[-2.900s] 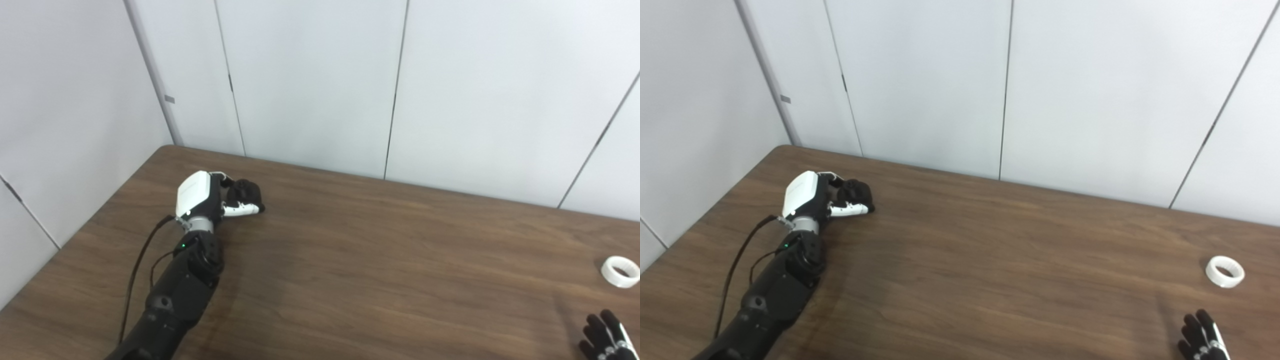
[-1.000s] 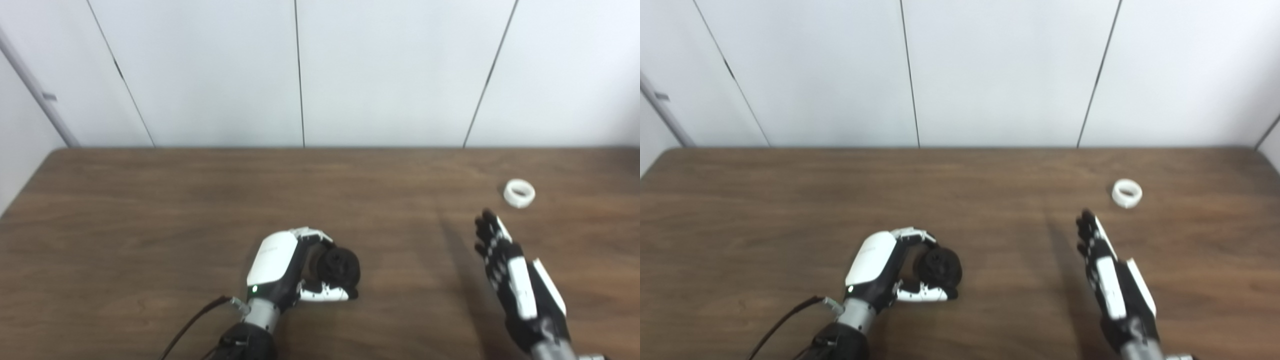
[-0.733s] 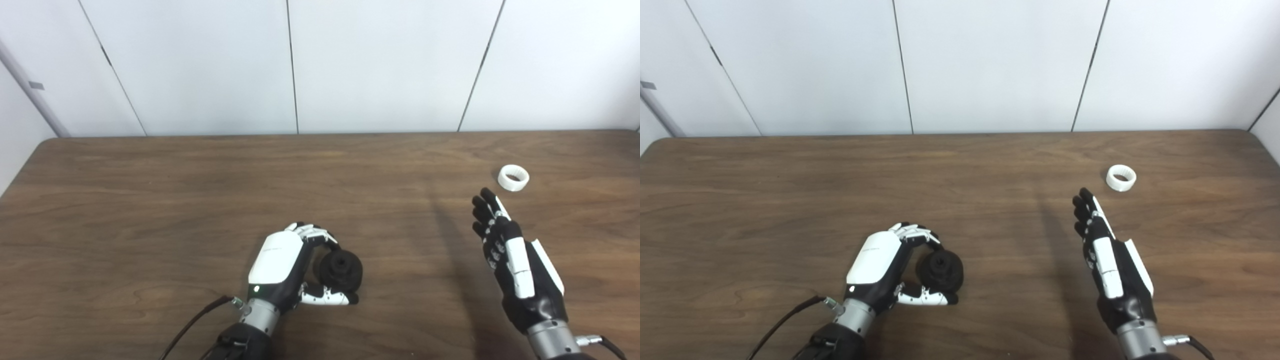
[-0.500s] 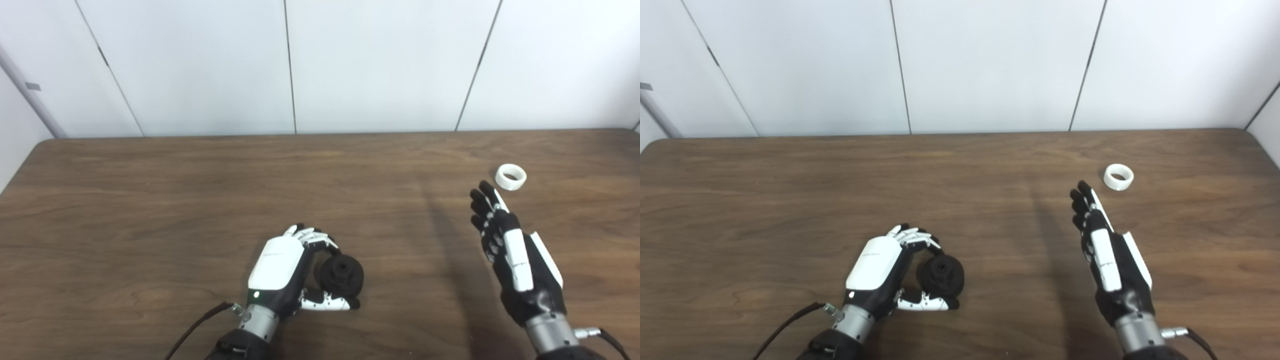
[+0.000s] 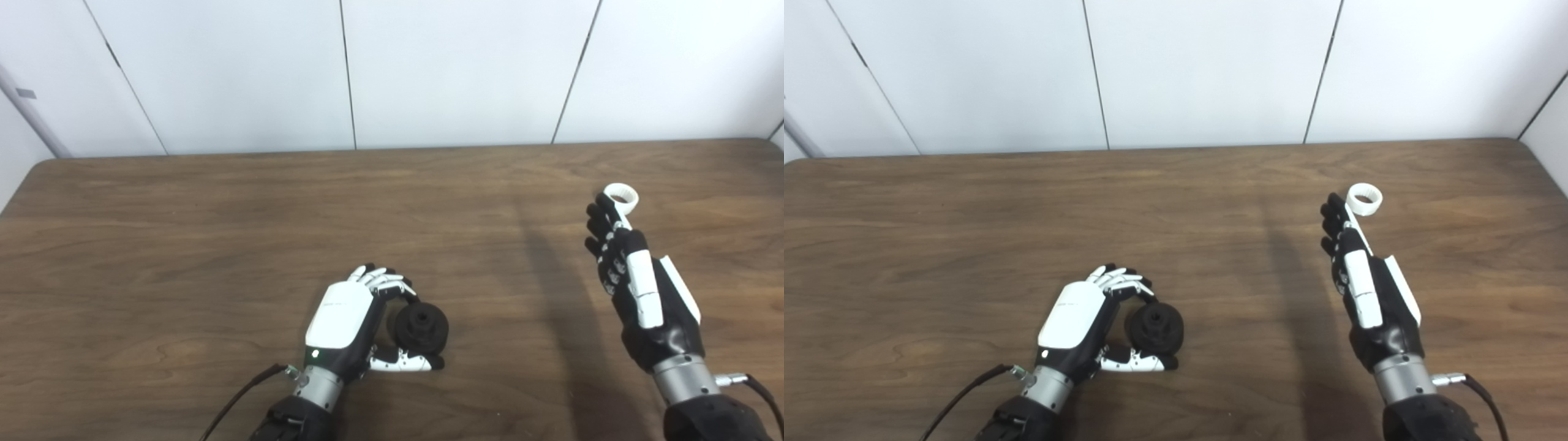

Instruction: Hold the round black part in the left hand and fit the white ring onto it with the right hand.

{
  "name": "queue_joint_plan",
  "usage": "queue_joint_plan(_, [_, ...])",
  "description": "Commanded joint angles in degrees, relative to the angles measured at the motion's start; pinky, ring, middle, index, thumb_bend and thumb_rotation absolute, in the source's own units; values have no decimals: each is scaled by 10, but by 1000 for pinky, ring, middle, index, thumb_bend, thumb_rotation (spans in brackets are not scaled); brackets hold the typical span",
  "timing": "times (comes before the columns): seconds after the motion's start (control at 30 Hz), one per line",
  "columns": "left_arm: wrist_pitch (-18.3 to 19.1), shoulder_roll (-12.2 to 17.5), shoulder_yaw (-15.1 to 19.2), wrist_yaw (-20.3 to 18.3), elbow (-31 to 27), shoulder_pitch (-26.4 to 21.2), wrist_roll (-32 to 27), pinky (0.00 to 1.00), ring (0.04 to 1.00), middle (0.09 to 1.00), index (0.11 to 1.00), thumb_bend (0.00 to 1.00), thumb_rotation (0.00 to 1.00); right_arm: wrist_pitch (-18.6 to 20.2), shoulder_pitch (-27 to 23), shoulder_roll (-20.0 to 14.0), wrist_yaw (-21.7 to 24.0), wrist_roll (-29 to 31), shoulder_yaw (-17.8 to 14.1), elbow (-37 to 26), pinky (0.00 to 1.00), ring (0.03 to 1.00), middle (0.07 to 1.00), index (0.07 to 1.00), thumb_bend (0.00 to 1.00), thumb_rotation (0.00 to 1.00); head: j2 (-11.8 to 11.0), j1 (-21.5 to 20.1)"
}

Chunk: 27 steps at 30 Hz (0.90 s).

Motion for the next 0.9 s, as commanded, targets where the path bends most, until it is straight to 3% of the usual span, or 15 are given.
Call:
queue_joint_plan(0.0, [1, 7, -15, -22, 27, 24, 8, 927, 843, 758, 485, 524, 54, -3, -18, -8, -3, 7, -11, -23, 1000, 1000, 997, 996, 629, 1000, 1, 0])
queue_joint_plan(0.23, [-16, 6, -9, -10, 36, 35, -1, 920, 840, 753, 485, 524, 53, 14, -37, -19, -3, -2, -23, -22, 1000, 1000, 986, 987, 644, 973, 1, -20])
queue_joint_plan(0.5, [-19, 8, -9, -17, 34, 44, -6, 924, 840, 756, 485, 523, 52, 1, -62, -46, -7, -28, -37, 3, 1000, 976, 961, 963, 623, 959, -1, -31])
queue_joint_plan(0.77, [-25, 13, -10, -20, 35, 48, -8, 925, 850, 774, 485, 524, 52, 23, -88, -78, -3, -54, -42, 32, 1000, 990, 965, 956, 638, 830, -9, -57])
queue_joint_plan(0.87, [-28, 16, -11, -19, 38, 50, -3, 919, 850, 775, 485, 524, 53, 17, -97, -101, -8, -106, -26, 54, 995, 983, 962, 946, 657, 782, -13, -69])
